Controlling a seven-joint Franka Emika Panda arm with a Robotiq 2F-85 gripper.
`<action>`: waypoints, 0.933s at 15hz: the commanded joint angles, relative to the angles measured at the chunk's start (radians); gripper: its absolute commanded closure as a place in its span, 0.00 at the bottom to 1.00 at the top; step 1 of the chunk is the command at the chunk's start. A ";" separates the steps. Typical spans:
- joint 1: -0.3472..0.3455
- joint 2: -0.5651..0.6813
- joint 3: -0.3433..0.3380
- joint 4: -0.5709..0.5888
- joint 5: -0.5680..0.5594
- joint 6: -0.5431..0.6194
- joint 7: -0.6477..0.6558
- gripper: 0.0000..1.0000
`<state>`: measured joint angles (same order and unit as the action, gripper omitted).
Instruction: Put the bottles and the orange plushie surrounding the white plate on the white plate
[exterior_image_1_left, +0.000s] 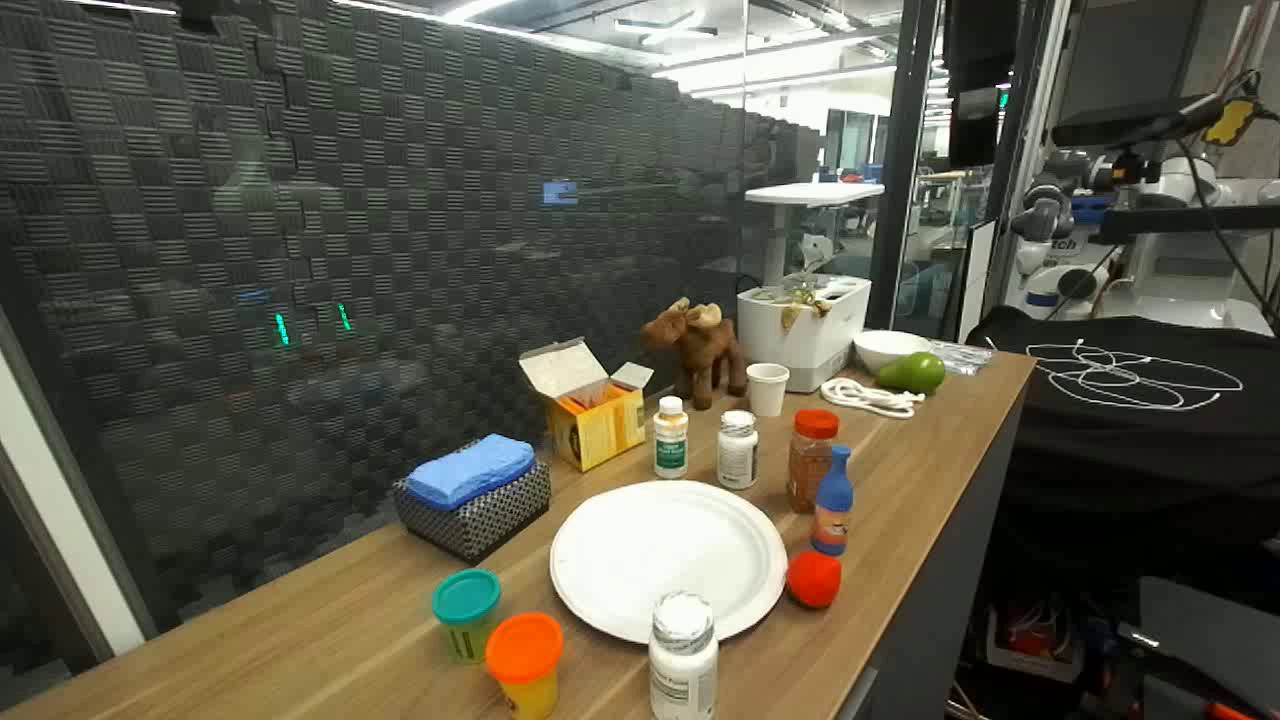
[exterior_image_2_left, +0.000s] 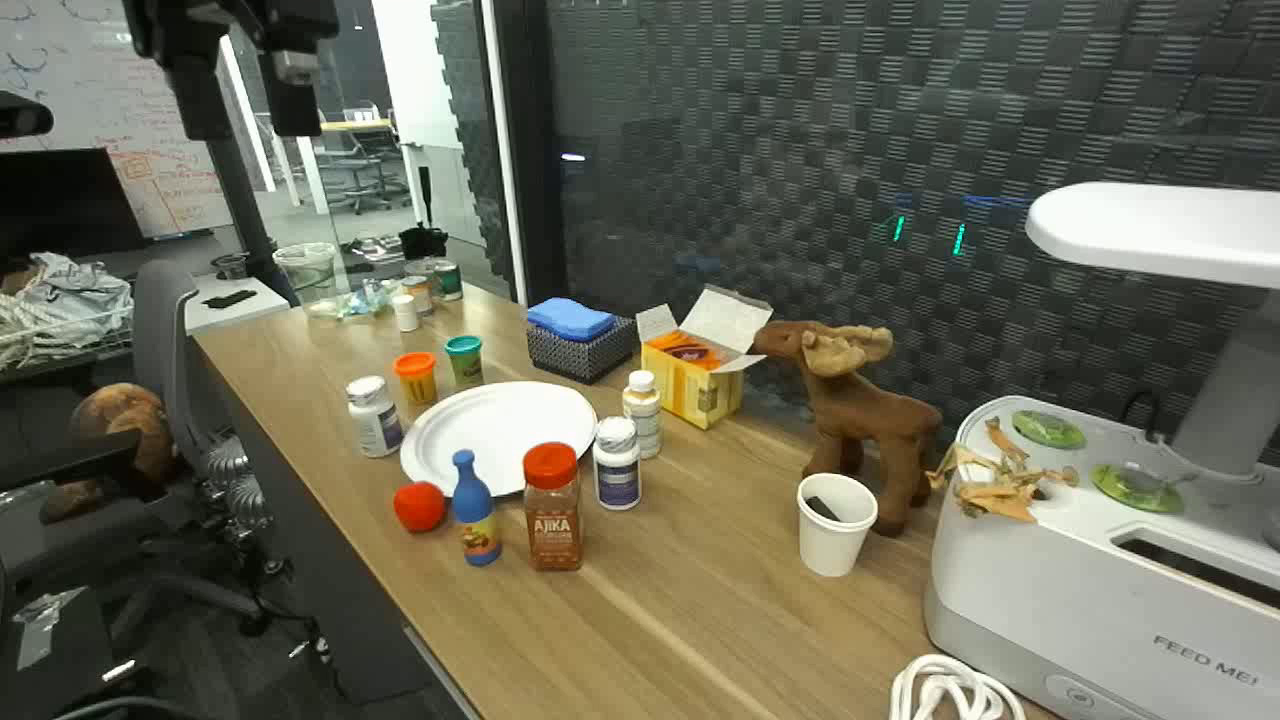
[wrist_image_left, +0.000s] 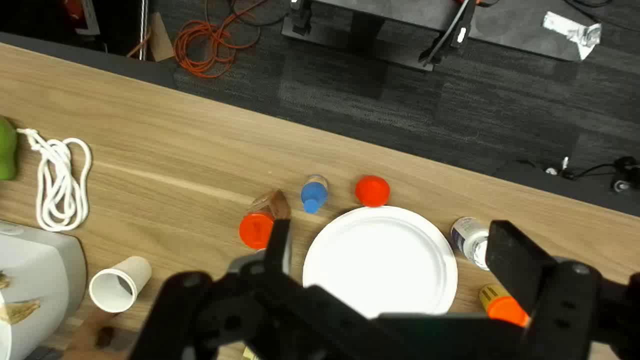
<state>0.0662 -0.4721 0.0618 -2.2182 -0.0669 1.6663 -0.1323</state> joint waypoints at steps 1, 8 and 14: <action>0.008 0.000 -0.006 0.007 -0.003 -0.002 0.003 0.00; 0.001 -0.001 -0.008 0.004 -0.011 0.034 0.012 0.00; -0.024 0.164 -0.060 0.012 -0.014 0.252 -0.015 0.00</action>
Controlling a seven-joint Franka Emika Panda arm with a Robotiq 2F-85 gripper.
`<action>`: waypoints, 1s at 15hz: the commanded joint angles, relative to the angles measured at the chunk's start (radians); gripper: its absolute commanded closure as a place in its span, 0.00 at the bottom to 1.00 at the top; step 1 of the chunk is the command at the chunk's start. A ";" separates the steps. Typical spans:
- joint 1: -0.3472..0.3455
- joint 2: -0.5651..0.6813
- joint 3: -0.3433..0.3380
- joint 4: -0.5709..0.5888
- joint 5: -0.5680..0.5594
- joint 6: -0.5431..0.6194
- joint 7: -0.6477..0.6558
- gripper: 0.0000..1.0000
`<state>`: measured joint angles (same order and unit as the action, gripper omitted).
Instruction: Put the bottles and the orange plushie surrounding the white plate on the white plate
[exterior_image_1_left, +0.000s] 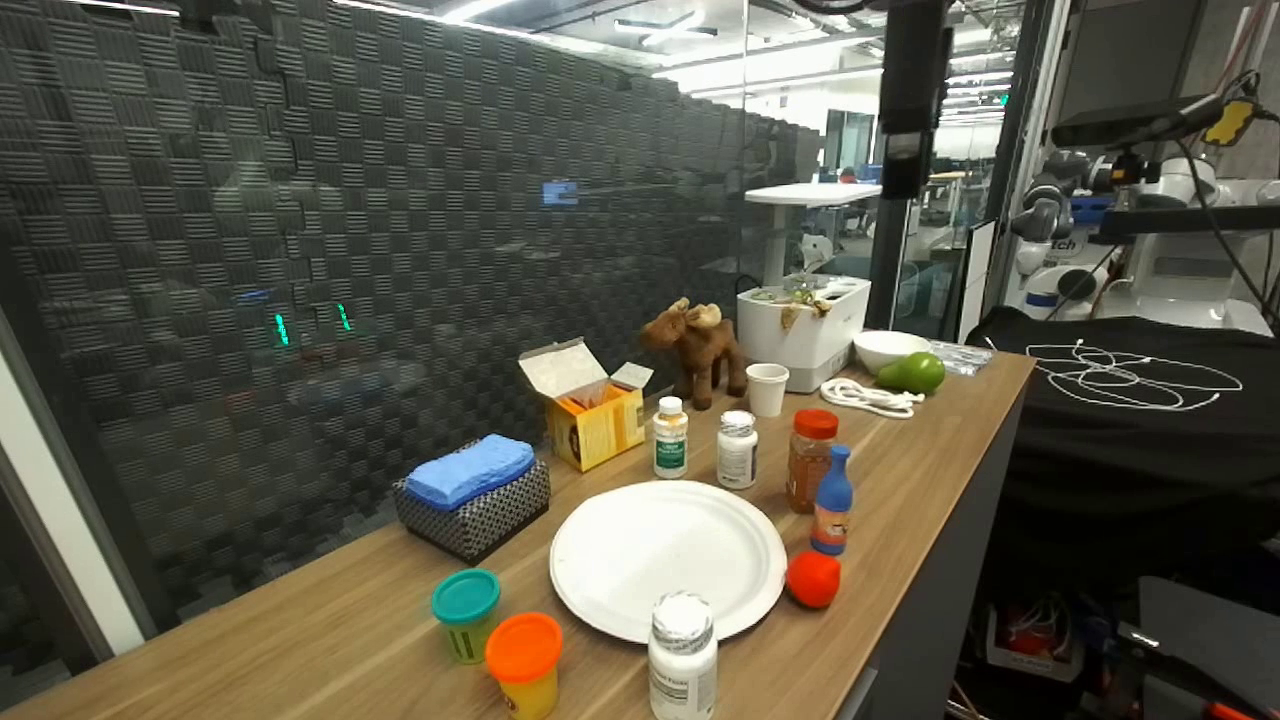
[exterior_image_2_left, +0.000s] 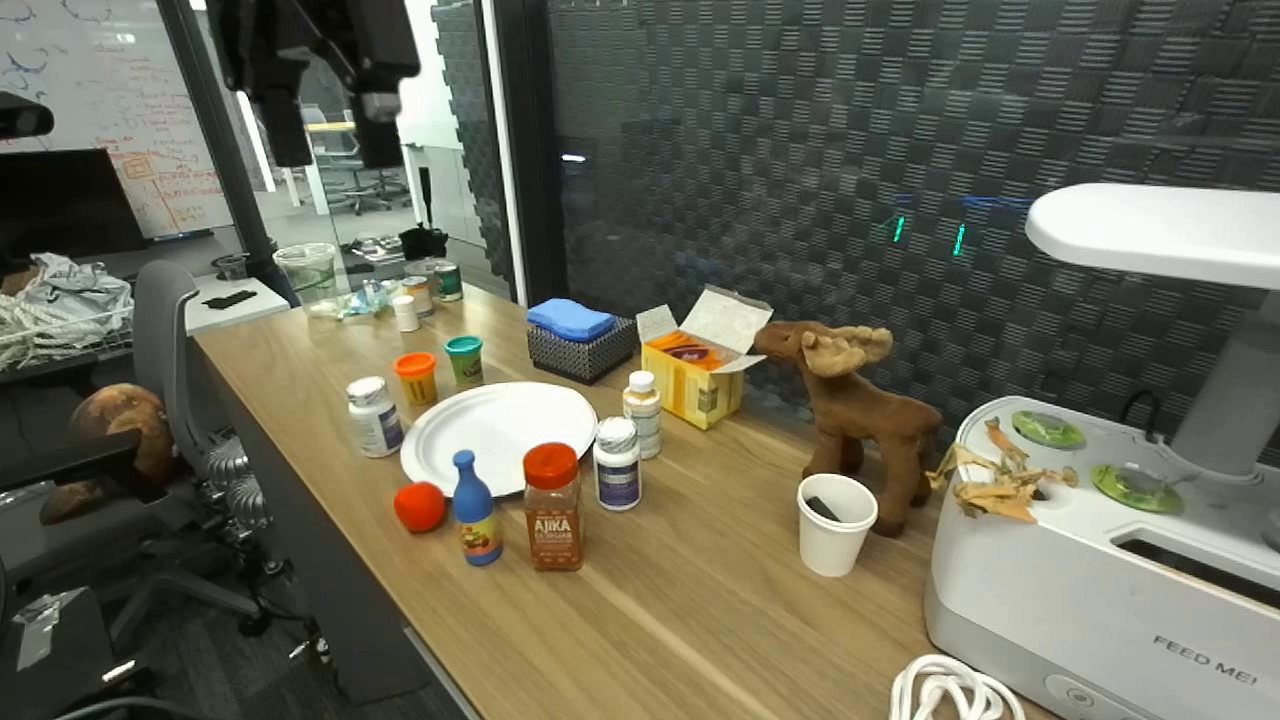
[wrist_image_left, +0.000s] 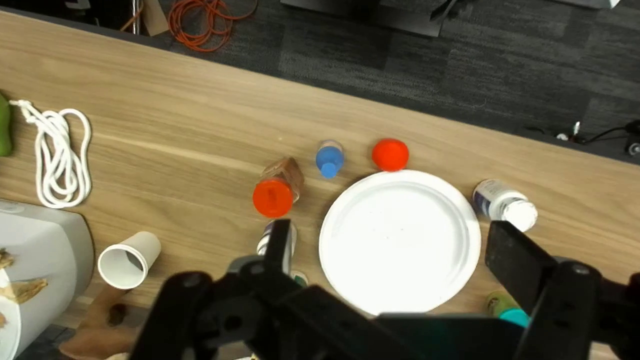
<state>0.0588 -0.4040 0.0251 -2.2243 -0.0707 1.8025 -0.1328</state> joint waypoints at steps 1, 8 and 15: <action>-0.022 0.130 -0.032 0.022 -0.005 0.159 -0.015 0.00; -0.056 0.442 -0.062 0.136 0.022 0.312 -0.038 0.00; -0.065 0.669 -0.041 0.309 0.053 0.341 -0.024 0.00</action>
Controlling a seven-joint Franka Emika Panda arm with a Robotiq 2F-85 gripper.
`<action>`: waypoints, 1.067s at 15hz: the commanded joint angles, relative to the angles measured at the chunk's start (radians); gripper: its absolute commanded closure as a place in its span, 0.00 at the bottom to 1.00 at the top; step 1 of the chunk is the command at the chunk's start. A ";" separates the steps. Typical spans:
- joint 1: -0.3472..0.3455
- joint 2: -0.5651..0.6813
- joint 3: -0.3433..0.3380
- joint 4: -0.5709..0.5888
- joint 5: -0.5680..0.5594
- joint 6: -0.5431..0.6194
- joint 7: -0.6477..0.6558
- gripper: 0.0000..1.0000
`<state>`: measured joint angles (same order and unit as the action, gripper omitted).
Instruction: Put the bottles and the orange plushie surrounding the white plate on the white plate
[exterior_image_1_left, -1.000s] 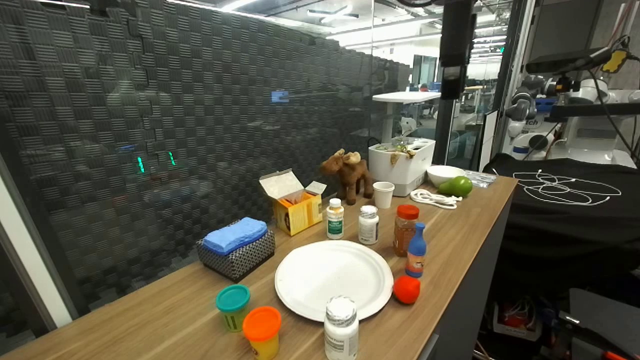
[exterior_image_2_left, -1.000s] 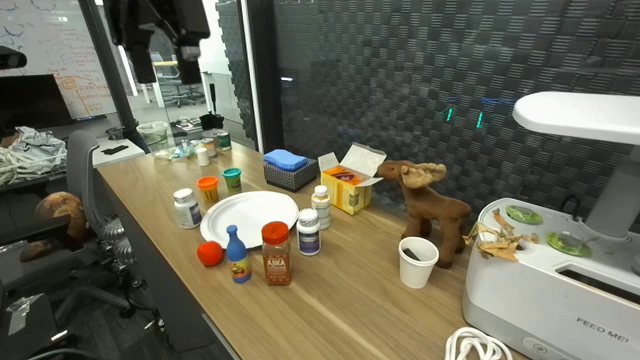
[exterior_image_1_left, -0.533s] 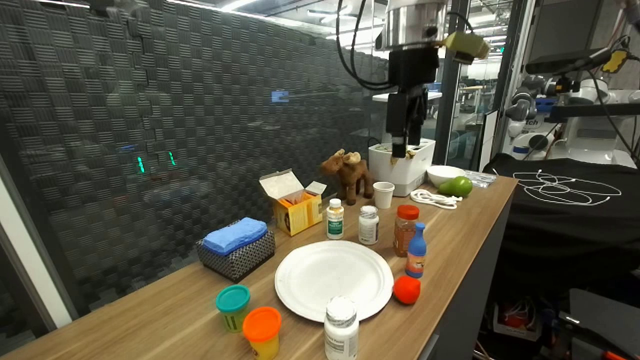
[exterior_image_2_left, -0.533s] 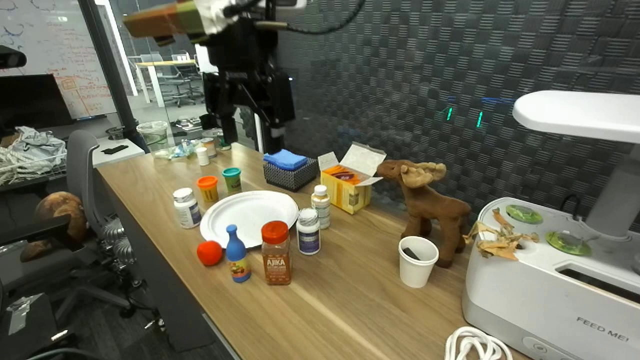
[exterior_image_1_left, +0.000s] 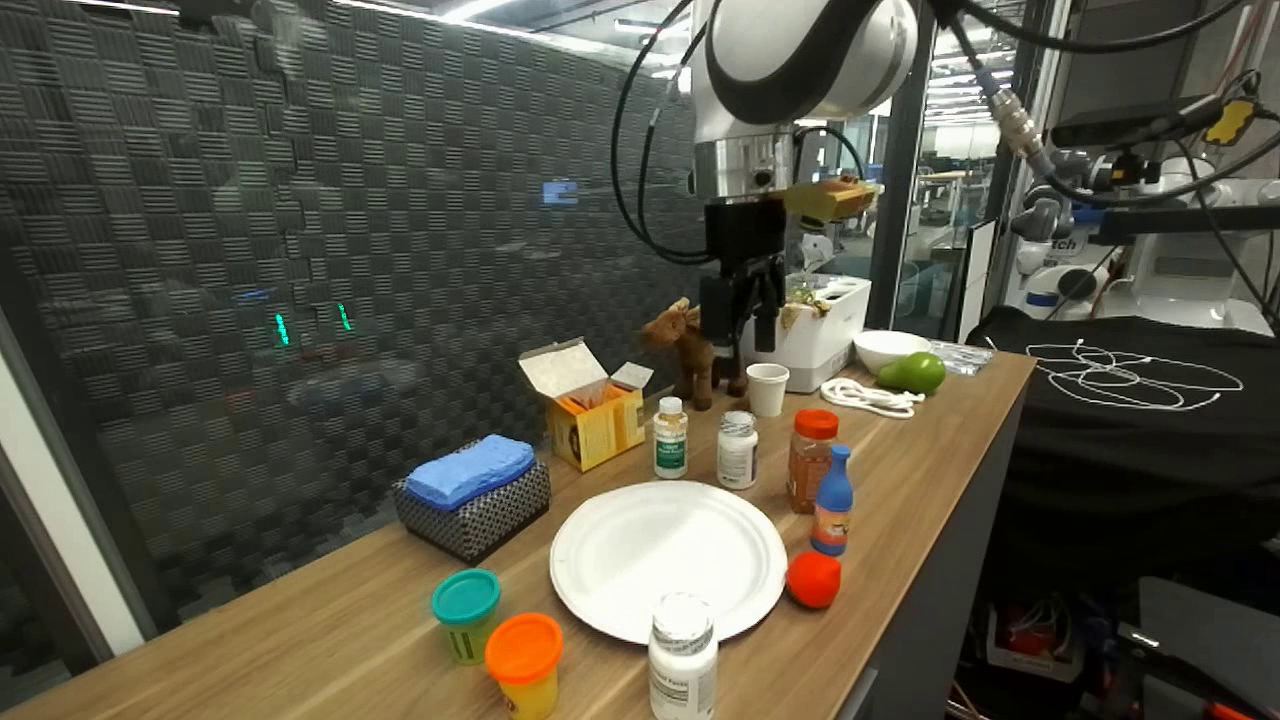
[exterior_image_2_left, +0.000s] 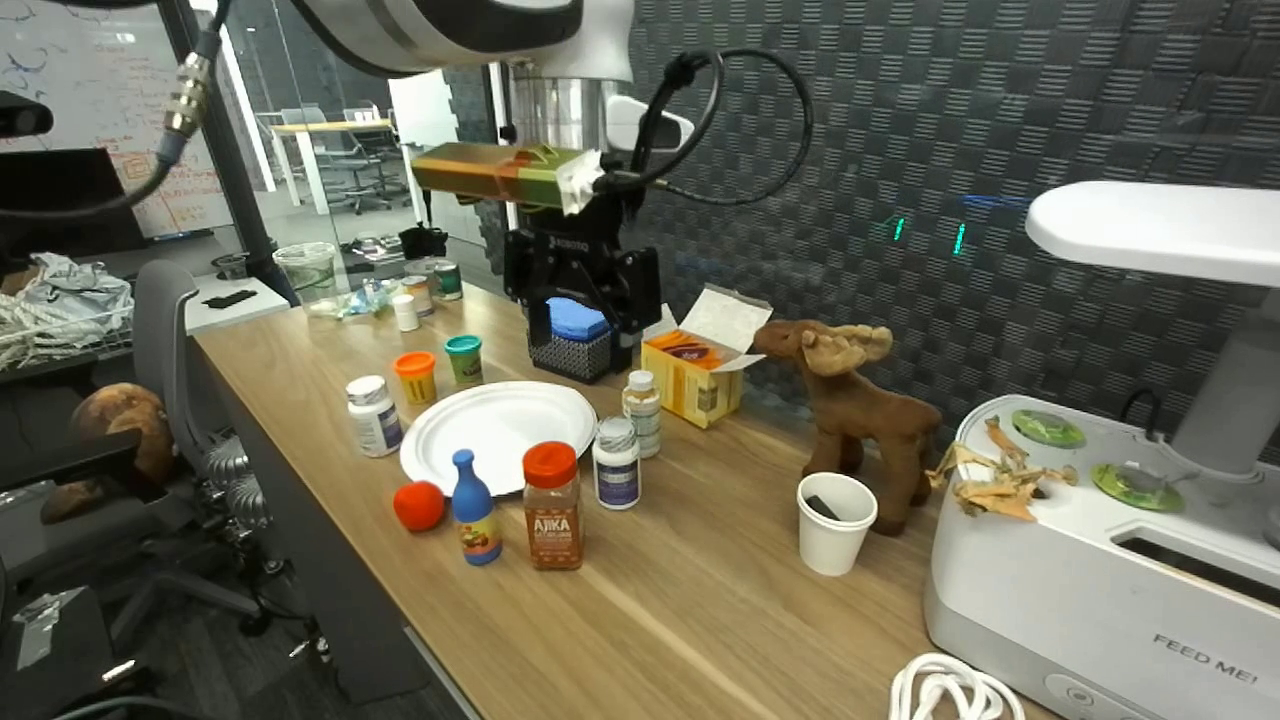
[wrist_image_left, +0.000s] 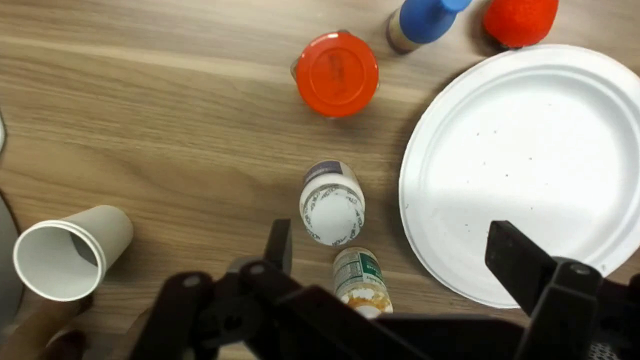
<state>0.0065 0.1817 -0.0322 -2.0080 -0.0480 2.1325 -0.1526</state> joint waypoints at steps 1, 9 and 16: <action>-0.014 0.111 0.016 0.113 0.029 0.021 0.002 0.00; -0.042 0.261 0.033 0.234 0.081 0.147 -0.008 0.00; -0.057 0.311 0.065 0.283 0.114 0.129 -0.019 0.34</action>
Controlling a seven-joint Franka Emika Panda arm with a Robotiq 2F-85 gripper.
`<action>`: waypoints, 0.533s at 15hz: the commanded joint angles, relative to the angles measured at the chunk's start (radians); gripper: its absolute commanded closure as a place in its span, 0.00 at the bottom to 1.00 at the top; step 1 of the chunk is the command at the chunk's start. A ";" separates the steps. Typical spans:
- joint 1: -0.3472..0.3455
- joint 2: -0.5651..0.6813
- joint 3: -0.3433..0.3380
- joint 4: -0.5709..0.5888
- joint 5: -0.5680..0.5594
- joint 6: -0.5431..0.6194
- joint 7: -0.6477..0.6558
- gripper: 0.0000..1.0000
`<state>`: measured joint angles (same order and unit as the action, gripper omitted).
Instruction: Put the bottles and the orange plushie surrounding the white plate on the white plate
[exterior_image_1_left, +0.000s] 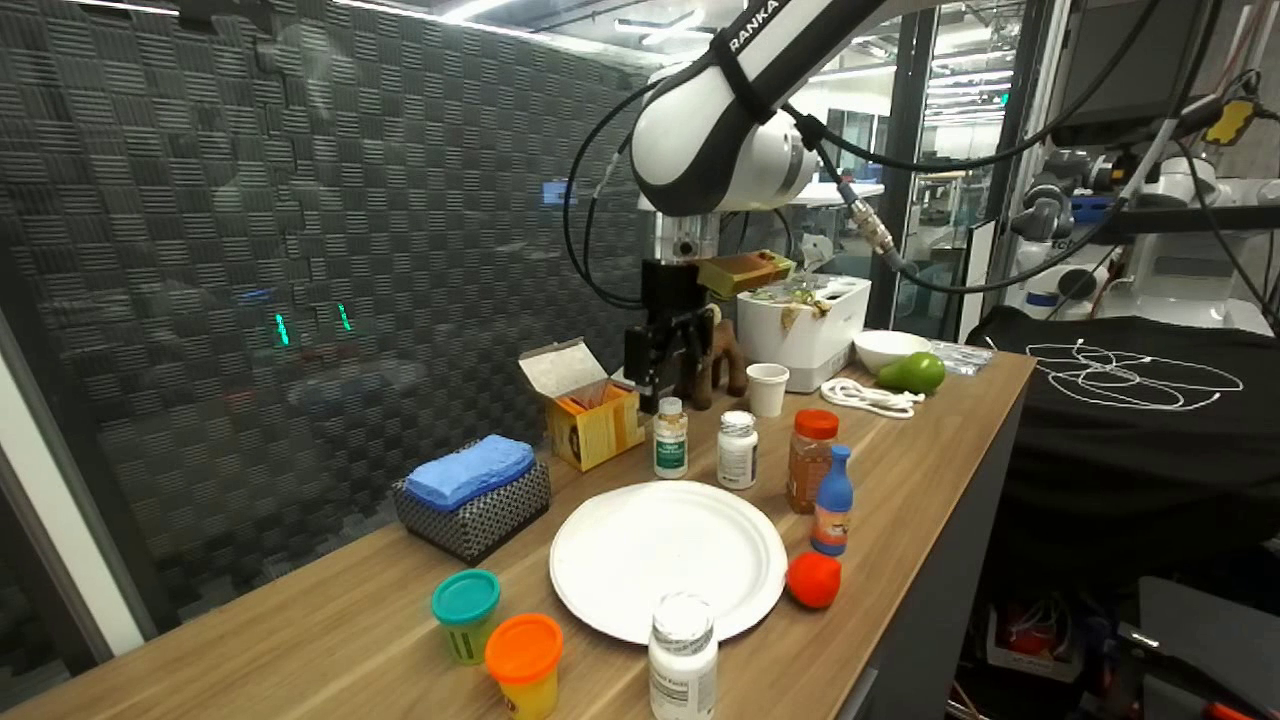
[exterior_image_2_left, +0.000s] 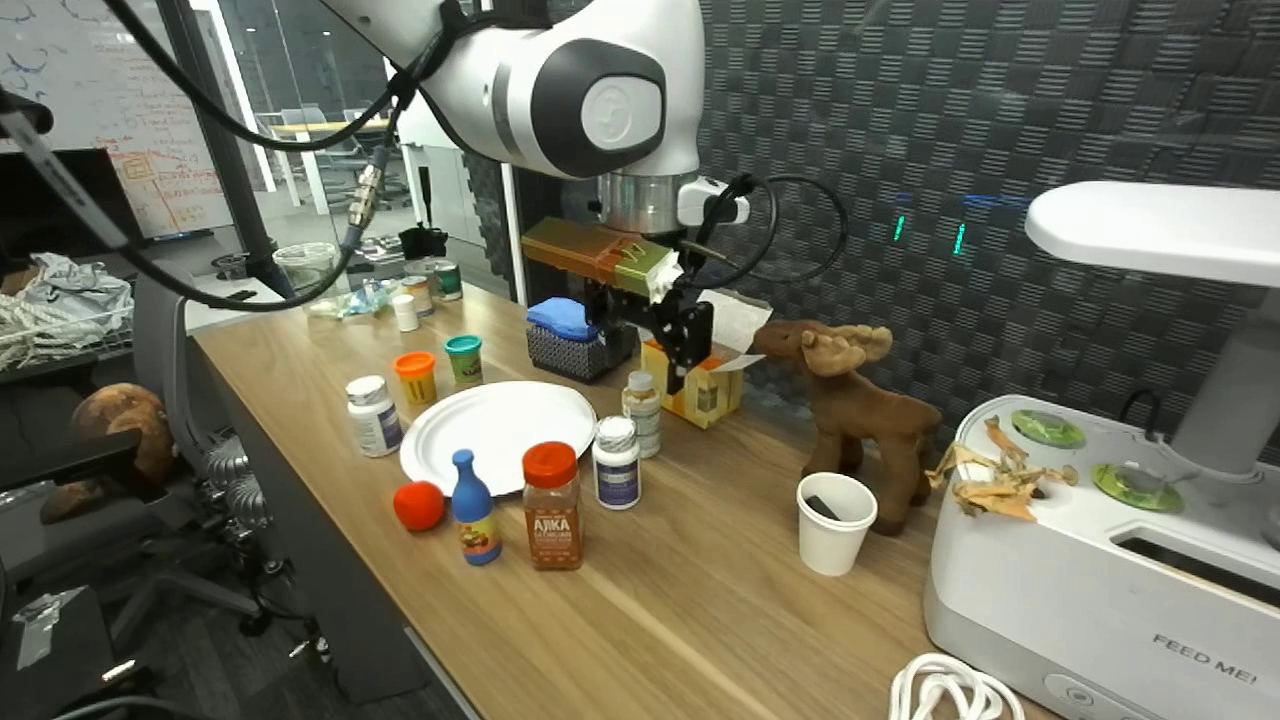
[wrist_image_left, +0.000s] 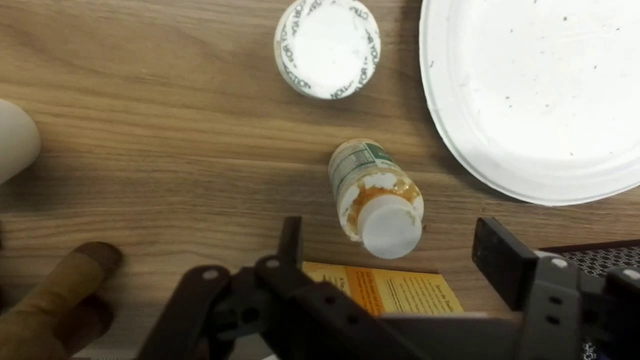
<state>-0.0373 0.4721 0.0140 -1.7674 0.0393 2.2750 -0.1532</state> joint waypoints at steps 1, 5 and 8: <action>-0.008 0.016 0.016 0.039 0.017 -0.012 -0.010 0.42; 0.005 0.003 -0.002 0.032 -0.019 -0.009 0.018 0.74; 0.013 -0.001 -0.019 0.033 -0.054 -0.010 0.041 0.93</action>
<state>-0.0382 0.4805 0.0135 -1.7511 0.0235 2.2745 -0.1457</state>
